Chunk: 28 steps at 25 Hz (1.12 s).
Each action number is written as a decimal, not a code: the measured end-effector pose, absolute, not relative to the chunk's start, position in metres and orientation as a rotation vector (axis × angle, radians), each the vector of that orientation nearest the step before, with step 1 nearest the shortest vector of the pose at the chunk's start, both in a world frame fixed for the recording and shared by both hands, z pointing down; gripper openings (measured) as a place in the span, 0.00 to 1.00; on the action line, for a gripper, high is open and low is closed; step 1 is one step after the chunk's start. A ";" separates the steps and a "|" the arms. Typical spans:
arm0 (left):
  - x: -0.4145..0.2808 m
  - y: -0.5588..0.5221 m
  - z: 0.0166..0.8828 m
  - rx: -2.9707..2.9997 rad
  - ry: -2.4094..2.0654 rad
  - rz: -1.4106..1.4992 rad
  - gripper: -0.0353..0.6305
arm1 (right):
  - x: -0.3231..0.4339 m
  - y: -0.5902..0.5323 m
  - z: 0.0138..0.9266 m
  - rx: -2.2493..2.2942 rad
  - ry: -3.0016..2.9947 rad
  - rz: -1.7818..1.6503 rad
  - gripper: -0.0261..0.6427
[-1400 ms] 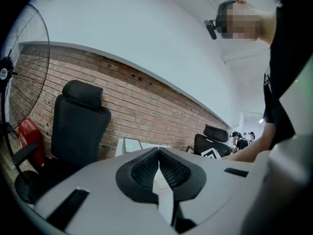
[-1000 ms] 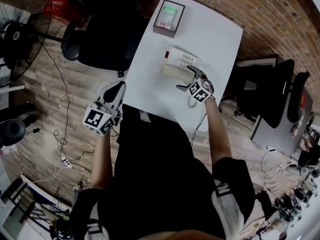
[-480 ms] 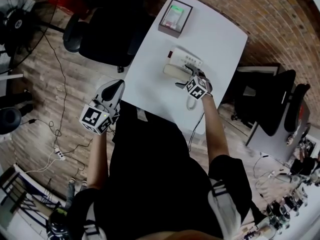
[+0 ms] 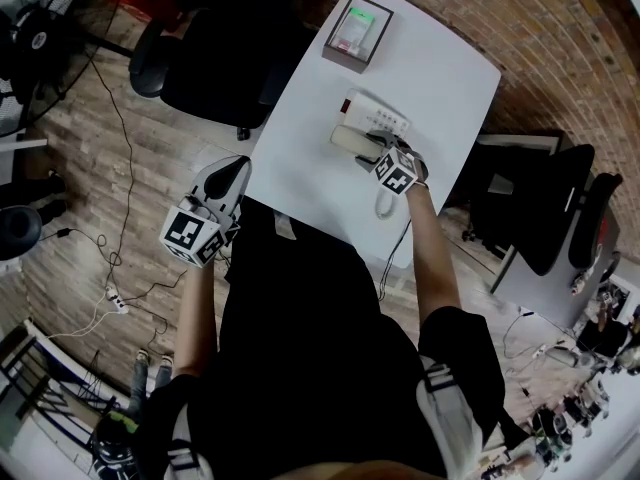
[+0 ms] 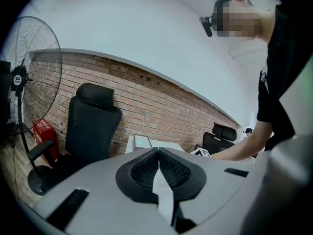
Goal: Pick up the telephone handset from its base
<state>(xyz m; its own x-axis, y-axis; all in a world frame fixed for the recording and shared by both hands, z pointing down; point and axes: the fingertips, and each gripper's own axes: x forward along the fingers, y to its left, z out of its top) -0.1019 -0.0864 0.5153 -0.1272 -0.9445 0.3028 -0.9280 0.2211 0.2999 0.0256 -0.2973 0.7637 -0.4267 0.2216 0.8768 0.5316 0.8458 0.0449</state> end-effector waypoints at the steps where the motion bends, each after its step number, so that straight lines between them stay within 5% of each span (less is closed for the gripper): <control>1: -0.102 -0.086 0.515 1.730 -2.078 -0.050 0.08 | 0.025 -0.297 0.763 -0.553 -2.019 -0.393 0.43; 28: -0.102 -0.080 0.508 1.731 -2.097 -0.056 0.08 | 0.026 -0.297 0.764 -0.526 -1.981 -0.386 0.35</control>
<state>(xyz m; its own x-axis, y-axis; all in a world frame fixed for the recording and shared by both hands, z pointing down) -0.1018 -0.0803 0.5075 -0.1376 -0.9470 0.2903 -0.9301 0.2243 0.2907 0.0261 -0.2967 0.7641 -0.3977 0.1960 0.8963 0.5184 0.8540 0.0433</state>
